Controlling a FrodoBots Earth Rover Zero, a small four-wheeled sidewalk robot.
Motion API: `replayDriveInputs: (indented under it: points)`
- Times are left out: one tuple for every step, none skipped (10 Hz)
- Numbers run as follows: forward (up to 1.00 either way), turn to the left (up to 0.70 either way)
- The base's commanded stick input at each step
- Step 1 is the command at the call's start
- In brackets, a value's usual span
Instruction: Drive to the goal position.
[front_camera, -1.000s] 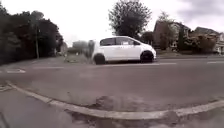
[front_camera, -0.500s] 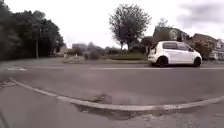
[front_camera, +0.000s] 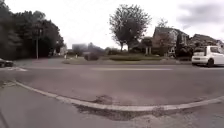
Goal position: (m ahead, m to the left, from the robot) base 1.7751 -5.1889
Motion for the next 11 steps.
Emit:
replayDriveInputs:
  points:
    - [0.0, 0.0]
    - [0.0, 0.0]
    - [0.0, 0.0]
    - [0.0, 0.0]
    - [0.0, 0.0]
    - [0.0, 0.0]
    - [0.0, 0.0]
    - [0.0, 0.0]
    - [-0.17, 0.03]
    - [-1.0, 0.27]
    - [-1.0, 0.4]
